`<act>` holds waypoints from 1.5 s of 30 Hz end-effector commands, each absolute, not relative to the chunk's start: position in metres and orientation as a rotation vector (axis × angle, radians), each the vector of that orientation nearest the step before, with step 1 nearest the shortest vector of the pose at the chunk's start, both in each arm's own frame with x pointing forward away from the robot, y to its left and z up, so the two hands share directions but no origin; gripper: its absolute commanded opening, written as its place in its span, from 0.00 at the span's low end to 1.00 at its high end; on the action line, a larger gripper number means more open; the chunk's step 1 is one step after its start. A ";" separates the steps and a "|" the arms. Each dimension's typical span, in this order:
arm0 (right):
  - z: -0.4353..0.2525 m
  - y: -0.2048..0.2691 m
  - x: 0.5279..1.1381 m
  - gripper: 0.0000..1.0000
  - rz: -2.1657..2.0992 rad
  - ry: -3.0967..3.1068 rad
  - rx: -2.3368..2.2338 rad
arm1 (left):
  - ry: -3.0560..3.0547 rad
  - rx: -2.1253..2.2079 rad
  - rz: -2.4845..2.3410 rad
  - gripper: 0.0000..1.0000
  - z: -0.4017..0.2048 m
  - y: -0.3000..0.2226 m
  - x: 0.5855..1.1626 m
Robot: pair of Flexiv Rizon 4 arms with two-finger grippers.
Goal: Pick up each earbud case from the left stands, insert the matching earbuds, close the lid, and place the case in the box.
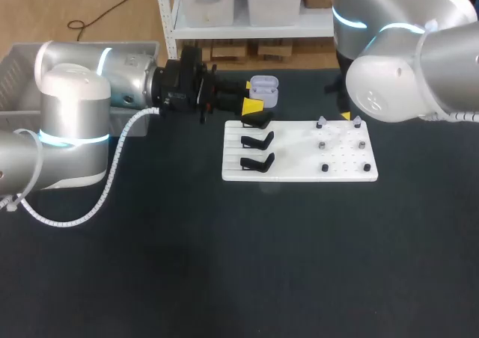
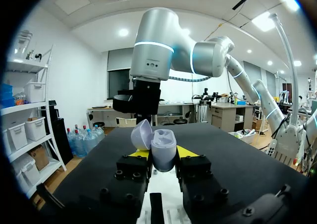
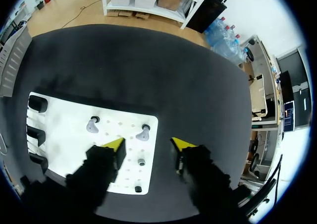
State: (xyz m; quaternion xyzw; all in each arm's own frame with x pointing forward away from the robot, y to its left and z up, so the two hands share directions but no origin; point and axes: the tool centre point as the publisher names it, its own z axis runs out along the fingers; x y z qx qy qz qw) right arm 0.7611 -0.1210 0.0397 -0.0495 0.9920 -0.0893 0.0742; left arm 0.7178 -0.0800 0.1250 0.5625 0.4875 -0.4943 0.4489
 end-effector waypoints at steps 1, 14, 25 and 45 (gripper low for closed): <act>0.036 -0.119 0.758 0.47 -0.258 2.971 -0.148 | 1.204 1.389 -1.220 0.00 0.124 -0.080 0.717; 0.020 -0.116 0.756 0.49 -0.336 2.945 -0.131 | 1.204 1.389 -1.220 0.00 0.124 -0.080 0.717; 0.013 -0.120 0.761 0.39 -0.373 2.922 -0.092 | 1.204 1.389 -1.220 0.00 0.124 -0.080 0.717; 0.008 -0.125 0.767 0.31 -0.390 2.882 -0.065 | 1.204 1.389 -1.220 0.00 0.124 -0.080 0.717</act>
